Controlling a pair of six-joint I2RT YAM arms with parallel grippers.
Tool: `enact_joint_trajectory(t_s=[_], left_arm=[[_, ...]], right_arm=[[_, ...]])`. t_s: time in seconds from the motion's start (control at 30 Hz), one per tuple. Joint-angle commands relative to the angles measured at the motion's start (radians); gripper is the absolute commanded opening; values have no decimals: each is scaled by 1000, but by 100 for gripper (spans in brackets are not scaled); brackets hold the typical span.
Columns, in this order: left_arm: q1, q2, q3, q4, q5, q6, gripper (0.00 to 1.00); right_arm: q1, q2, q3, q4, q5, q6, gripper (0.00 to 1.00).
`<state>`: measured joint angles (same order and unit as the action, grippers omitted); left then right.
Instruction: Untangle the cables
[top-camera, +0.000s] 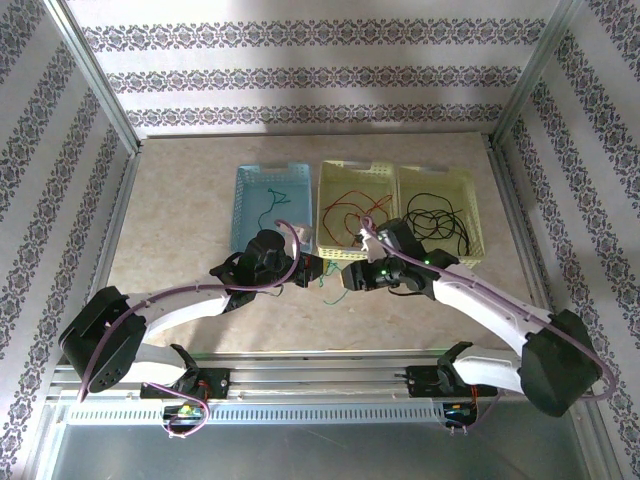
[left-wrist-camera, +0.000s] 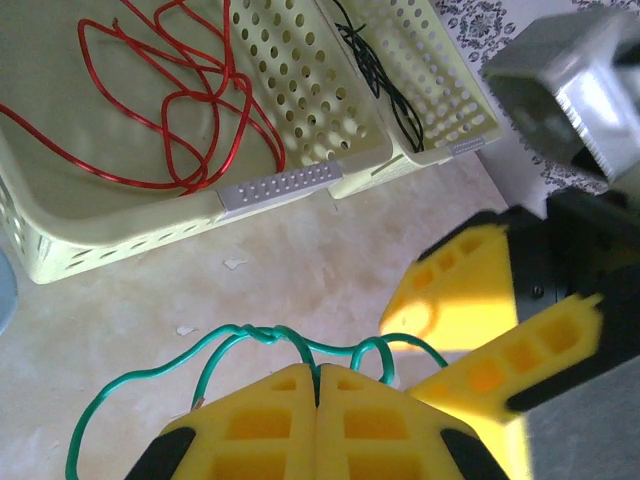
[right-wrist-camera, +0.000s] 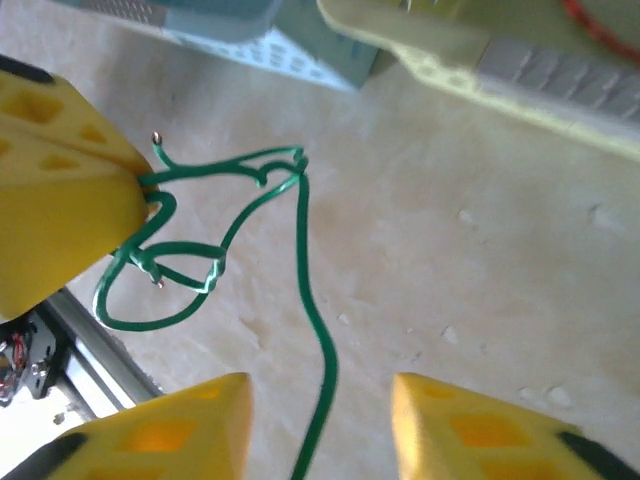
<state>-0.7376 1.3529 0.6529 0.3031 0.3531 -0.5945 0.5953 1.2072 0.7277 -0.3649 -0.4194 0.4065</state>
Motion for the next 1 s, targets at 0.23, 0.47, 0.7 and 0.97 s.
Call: enact_joint_trajectory(t_s=[0.23, 0.47, 0.7, 0.97], left_arm=[[-2, -97, -8, -161, -343, 8, 0], [1, -254, -83, -202, -484, -48, 0], [7, -348, -113, -207, -494, -42, 0], [6, -376, -107, -279, -702, -90, 0]], right_arm=[[-97, -44, -4, -117, 395, 104, 0], [-342, -230, -60, -183, 444, 264, 0], [-421, -396, -89, -43, 266, 270, 0], [-197, -256, 68, 140, 166, 219, 0]])
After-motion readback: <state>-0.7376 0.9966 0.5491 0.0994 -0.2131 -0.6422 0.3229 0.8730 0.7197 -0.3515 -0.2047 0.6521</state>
